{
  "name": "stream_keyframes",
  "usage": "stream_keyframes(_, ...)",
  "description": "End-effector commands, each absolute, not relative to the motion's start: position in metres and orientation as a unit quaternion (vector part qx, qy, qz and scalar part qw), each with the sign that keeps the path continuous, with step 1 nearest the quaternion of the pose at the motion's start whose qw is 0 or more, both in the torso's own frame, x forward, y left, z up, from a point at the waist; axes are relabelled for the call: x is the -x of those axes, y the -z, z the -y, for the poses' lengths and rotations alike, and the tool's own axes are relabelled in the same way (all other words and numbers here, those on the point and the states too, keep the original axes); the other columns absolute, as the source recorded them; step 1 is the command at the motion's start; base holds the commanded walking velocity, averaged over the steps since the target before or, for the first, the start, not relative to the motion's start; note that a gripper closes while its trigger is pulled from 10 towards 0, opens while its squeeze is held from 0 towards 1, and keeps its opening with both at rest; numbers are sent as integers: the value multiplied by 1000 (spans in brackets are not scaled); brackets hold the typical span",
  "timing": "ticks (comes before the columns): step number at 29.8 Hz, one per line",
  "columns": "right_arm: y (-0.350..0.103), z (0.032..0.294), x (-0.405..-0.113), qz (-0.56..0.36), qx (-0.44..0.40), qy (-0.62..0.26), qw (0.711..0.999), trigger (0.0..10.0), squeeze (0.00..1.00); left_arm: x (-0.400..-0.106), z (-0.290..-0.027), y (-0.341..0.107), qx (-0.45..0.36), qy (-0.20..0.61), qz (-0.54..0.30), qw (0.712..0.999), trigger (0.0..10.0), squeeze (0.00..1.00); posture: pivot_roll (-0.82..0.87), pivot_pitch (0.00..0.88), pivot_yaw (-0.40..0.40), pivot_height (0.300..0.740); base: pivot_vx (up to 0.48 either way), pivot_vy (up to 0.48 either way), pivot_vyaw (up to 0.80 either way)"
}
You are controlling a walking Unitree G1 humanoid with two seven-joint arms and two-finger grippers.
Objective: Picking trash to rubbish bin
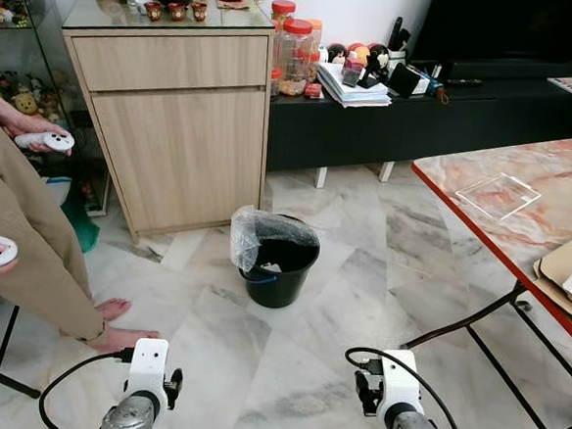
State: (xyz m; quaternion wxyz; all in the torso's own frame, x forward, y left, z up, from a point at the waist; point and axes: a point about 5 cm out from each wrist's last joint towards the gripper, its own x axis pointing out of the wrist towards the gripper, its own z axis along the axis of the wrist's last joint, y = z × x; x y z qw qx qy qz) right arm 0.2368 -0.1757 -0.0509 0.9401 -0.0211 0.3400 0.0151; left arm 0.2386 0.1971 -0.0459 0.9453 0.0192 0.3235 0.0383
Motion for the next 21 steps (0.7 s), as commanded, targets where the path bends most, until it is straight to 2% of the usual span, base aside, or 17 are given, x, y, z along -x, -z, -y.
stream_keyframes(1,49,178,-239,-337,17,-7,941,10000,0,-235,-197,49,-26,-37,-338,940,10000,0,-99,0,-68,740,0,0,0)
stream_keyframes(8,55,178,-231,-351,10,6,936,10000,0,-226,-204,54,-21,-56,-353,934,10000,0,-93,0,-40,740,0,0,0)
stream_keyframes(21,57,158,-232,-357,-1,-12,934,10000,0,-226,-224,50,-33,-76,-348,934,10000,0,-38,0,-9,740,0,0,0)
